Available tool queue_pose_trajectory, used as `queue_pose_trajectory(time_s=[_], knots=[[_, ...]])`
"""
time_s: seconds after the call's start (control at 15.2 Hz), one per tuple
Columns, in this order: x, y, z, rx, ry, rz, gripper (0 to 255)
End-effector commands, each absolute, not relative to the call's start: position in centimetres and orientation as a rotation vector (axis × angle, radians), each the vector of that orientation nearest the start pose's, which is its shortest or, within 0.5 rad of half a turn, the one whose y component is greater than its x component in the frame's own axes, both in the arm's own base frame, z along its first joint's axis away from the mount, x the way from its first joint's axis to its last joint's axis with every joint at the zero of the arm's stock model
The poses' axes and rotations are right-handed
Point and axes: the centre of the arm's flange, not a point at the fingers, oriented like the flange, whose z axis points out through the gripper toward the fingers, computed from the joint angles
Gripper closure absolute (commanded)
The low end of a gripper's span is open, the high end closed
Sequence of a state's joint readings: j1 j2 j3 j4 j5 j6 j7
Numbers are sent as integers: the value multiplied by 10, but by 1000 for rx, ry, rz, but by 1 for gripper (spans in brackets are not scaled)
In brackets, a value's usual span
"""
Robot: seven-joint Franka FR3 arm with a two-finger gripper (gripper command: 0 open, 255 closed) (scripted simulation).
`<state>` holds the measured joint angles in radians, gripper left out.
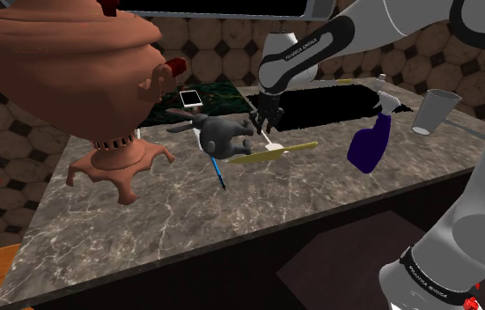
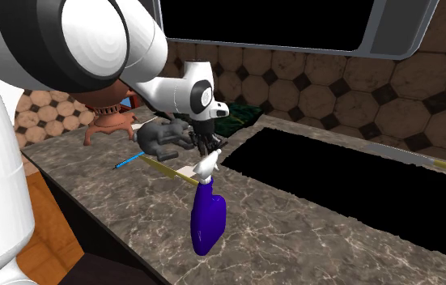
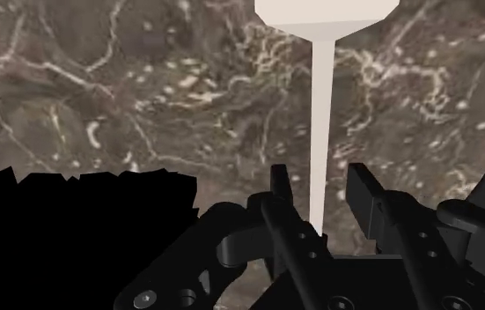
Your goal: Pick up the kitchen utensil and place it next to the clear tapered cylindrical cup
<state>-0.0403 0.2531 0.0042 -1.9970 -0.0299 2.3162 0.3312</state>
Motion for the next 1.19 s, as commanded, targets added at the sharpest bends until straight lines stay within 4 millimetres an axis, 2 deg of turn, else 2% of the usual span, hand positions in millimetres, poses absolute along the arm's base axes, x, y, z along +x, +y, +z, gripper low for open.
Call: queue_pose_trajectory(time_s=[0.0, 0.46, 1.12], knots=[[603, -22, 339, -3105, 543, -103, 255], [604, -21, 338, -3105, 543, -103, 255], [604, -21, 391, -3105, 543, -103, 255]])
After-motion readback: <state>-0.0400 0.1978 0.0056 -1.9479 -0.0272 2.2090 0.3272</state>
